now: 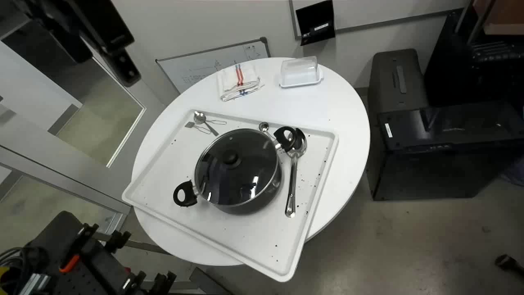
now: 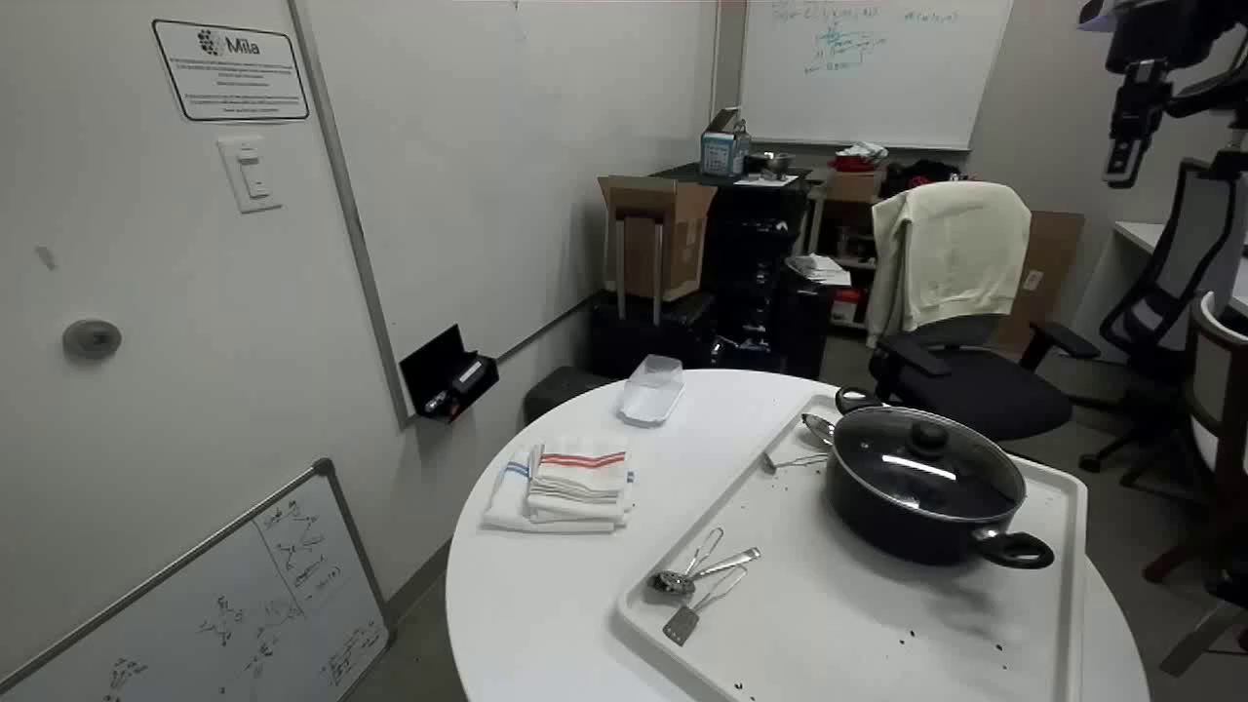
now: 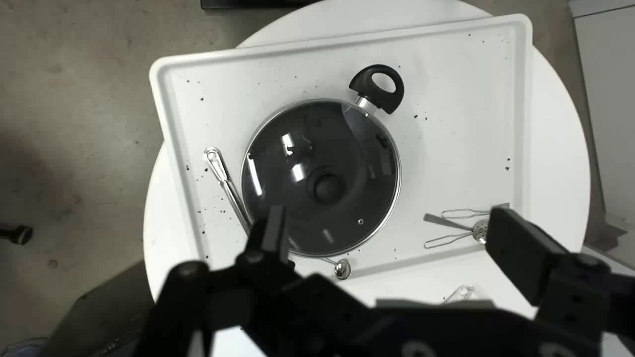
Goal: Remove the lid from the pot
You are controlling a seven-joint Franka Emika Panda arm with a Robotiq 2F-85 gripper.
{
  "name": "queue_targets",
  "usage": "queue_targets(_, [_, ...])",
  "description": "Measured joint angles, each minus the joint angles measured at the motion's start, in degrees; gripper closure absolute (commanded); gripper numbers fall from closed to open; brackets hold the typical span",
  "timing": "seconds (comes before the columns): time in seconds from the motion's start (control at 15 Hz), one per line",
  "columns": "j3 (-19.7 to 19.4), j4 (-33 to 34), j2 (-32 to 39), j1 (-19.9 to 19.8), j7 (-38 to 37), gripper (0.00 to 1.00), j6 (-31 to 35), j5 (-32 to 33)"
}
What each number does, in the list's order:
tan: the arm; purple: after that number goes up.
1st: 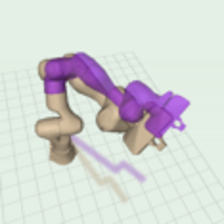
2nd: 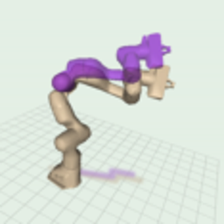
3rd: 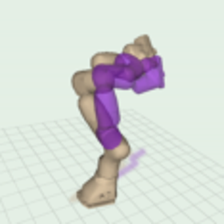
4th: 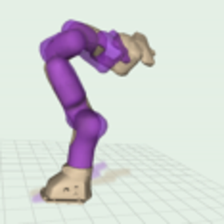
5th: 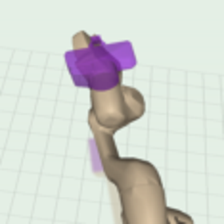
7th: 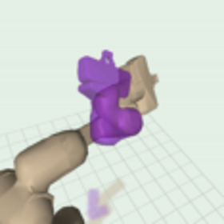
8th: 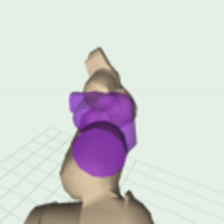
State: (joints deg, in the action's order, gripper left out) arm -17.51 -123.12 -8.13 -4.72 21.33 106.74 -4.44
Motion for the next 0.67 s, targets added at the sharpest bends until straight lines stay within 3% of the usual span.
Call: queue_targets(0.67, [2.3, -0.1, 1.7, -1.4, -1.0, 0.00, 3.3, 0.0])
